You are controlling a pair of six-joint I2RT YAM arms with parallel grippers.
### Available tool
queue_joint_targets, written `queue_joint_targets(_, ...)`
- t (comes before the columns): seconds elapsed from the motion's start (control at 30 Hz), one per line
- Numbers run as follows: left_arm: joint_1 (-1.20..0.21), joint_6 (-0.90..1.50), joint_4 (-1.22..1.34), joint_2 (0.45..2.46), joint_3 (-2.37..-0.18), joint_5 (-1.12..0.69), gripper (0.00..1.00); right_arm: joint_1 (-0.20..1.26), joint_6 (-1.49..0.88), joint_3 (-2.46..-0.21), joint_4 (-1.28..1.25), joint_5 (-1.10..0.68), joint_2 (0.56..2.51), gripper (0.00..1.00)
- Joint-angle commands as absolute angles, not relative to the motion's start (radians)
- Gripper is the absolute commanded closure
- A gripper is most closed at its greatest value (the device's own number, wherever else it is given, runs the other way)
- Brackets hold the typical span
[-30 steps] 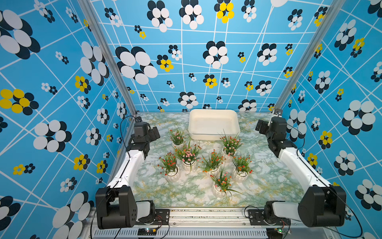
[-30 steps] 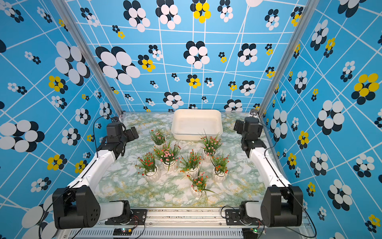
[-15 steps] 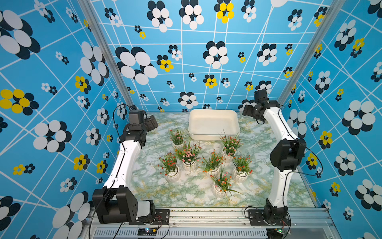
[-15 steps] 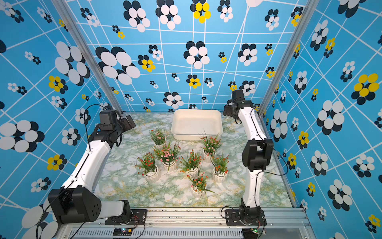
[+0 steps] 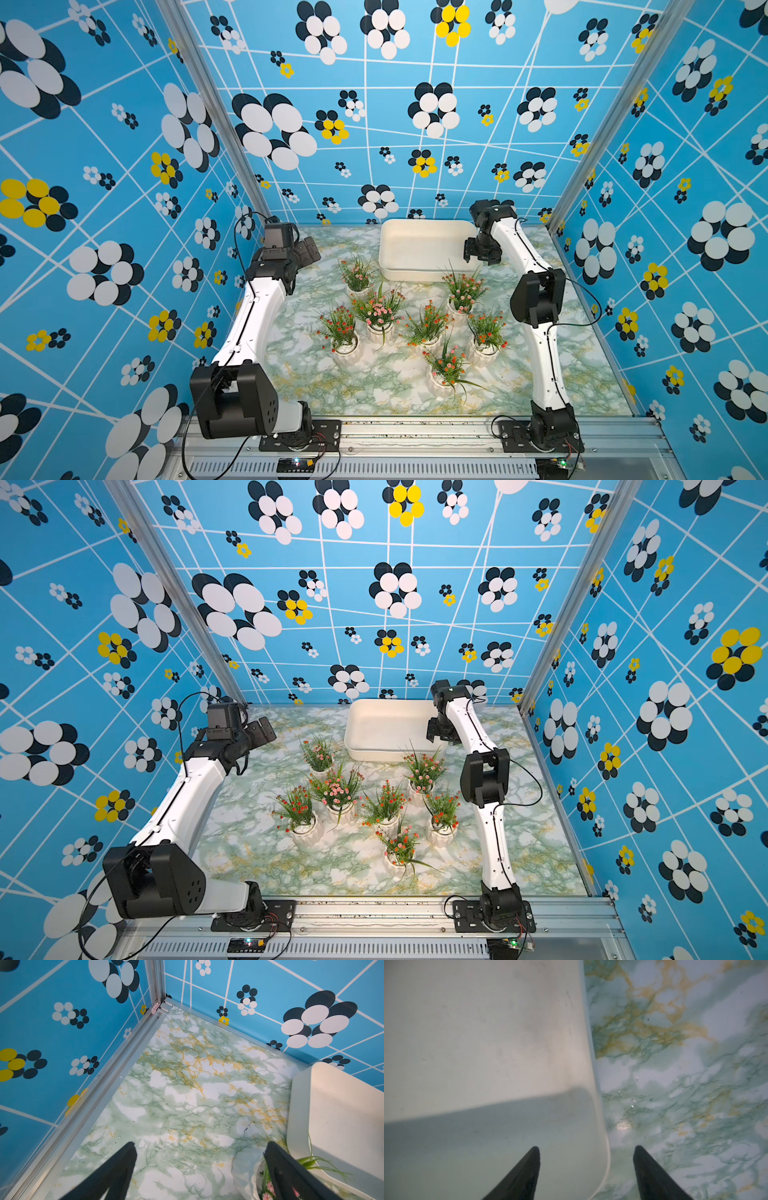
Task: Put the potted gypsophila into the storage box
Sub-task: Move the storage box to the center of the board.
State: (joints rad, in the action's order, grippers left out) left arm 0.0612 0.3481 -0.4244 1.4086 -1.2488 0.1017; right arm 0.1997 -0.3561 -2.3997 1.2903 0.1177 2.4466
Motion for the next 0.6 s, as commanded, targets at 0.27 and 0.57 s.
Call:
queue_joint_targets(0.27,0.059,0.356,-0.437,1.447,-1.236,0.080,0.01,0.196,-0.325,-2.117,1.203,0.135,2.299,0.25)
queue_joint_targets(0.57,0.058,0.376,-0.433,1.450,-1.226,0.080,0.01,0.195,-0.254,-2.006,1.137,0.185,2.244,0.25)
